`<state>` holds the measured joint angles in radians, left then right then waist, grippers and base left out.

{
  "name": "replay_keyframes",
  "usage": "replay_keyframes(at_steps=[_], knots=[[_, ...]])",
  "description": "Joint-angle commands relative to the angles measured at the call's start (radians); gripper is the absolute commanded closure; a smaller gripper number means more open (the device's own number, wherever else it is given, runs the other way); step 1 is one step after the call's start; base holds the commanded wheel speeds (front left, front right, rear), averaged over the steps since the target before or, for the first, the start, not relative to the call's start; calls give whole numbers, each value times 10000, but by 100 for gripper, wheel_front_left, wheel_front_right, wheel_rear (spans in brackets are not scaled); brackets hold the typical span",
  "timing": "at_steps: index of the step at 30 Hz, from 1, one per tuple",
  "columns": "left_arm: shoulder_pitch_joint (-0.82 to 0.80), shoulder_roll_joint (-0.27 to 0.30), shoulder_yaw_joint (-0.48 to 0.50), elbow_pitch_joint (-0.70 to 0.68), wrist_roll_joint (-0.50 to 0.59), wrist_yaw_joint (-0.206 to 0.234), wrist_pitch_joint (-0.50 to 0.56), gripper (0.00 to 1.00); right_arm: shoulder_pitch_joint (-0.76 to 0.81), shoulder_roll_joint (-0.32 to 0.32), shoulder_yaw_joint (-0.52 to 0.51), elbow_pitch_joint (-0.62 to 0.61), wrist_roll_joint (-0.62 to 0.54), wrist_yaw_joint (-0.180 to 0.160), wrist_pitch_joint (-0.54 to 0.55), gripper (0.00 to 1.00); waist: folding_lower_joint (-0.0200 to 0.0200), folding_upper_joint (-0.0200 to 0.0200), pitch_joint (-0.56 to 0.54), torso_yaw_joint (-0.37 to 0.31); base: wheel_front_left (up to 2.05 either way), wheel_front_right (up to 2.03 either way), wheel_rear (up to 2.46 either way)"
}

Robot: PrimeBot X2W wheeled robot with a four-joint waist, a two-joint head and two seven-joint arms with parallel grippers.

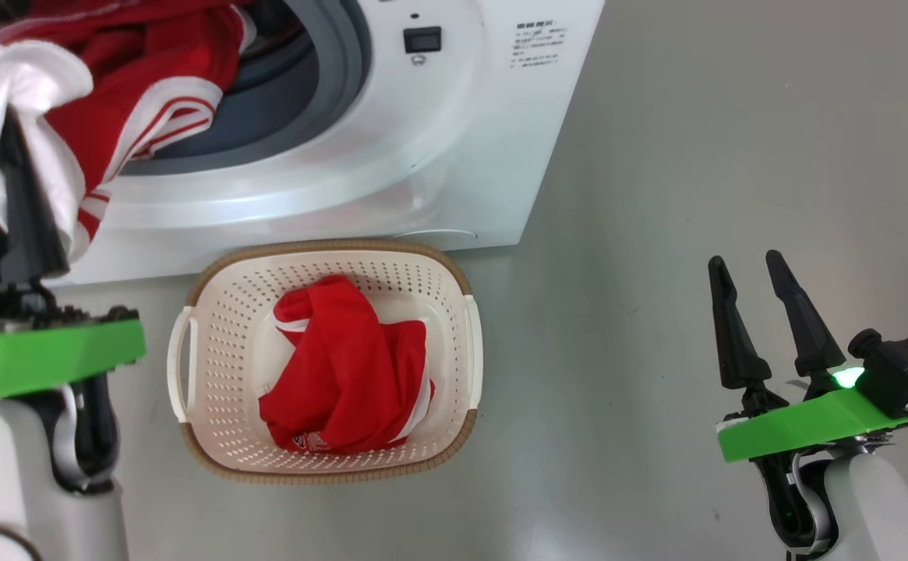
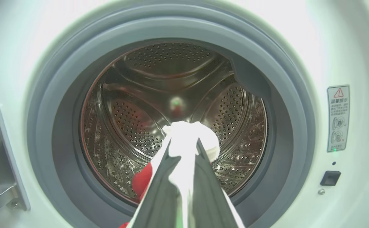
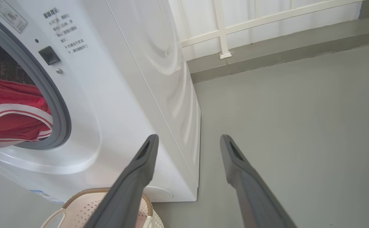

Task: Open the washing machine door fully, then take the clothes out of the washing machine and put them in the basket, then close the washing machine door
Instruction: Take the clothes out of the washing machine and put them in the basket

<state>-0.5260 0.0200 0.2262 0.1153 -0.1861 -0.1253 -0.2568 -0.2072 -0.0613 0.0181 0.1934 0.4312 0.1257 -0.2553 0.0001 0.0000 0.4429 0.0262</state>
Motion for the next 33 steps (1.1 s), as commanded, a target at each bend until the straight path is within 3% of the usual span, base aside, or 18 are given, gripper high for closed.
replay_keyframes(at_steps=[1,9,19,33], knots=[[466,307,198,-625,-316,-52,-49,100,236,-59,221,-210,18,50,-65,0,-1,0,-100,48,0,0,0],[1217,304,230,-1883,-769,-38,-49,100,268,-54,195,-245,43,50,-65,0,-1,0,-140,80,0,0,0],[1819,303,148,-3657,-937,380,-49,100,243,-63,170,-260,43,50,-65,0,-1,0,-83,94,0,0,0],[2132,302,-584,-995,-953,283,-49,100,166,-43,337,-267,61,50,-65,0,-1,0,188,-54,0,0,0]])
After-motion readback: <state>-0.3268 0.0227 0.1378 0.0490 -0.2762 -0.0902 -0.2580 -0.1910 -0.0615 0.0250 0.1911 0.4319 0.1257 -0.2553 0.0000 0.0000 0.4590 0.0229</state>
